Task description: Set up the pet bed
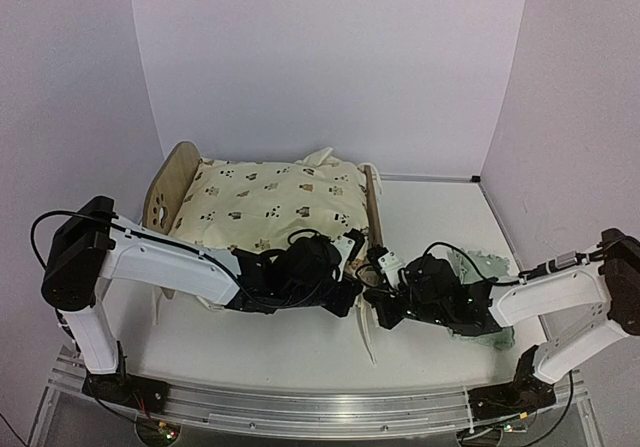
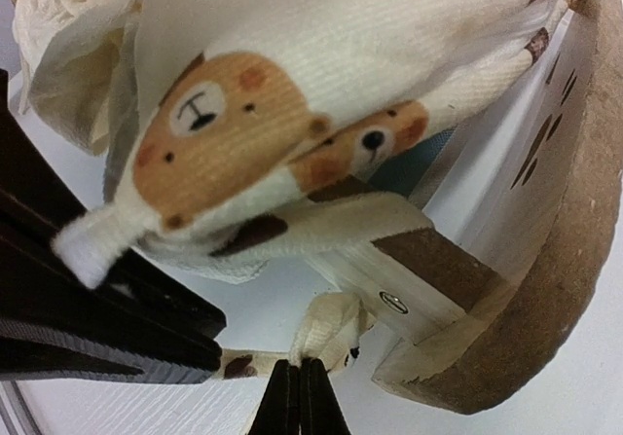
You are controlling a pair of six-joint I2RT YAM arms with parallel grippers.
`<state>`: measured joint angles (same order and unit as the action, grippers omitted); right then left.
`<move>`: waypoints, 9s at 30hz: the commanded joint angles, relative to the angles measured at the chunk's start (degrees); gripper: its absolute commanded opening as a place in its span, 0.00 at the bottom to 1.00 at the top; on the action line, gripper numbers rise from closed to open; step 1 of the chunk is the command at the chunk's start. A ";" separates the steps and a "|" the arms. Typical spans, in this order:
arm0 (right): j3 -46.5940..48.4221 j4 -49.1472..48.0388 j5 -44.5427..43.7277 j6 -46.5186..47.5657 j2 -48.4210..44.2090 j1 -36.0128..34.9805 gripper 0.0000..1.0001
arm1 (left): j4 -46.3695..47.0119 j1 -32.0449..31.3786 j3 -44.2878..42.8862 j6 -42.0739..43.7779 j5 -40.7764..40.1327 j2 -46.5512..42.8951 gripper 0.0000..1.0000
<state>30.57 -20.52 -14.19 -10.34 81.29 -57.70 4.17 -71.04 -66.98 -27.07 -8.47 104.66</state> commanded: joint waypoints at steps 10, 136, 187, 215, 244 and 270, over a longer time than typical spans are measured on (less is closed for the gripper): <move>-2.69 -13.26 7.89 12.62 4.55 3.09 0.00 | 1.93 0.63 -0.95 -1.99 6.00 -3.93 0.01; 0.74 -23.69 42.55 27.86 16.03 13.21 0.00 | 18.25 11.01 7.64 -23.20 25.15 6.21 0.00; 2.70 6.16 10.27 1.19 11.51 -9.02 0.48 | 9.12 5.38 12.43 -24.39 10.34 -1.67 0.00; -7.30 9.92 -2.46 -0.24 -1.12 -9.85 0.00 | -8.96 3.89 8.44 -19.25 -3.17 -15.65 0.00; -7.10 12.60 -10.41 -1.75 2.27 -9.82 0.00 | -17.99 5.08 -29.31 0.36 -5.26 -0.84 0.00; -1.93 20.45 -6.71 -5.45 8.15 -9.77 0.07 | -20.16 13.12 -45.13 7.03 3.30 7.25 0.00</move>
<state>28.19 -12.64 -25.34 -14.06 89.81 -67.16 -27.84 -60.24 -114.10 -22.15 -7.64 119.08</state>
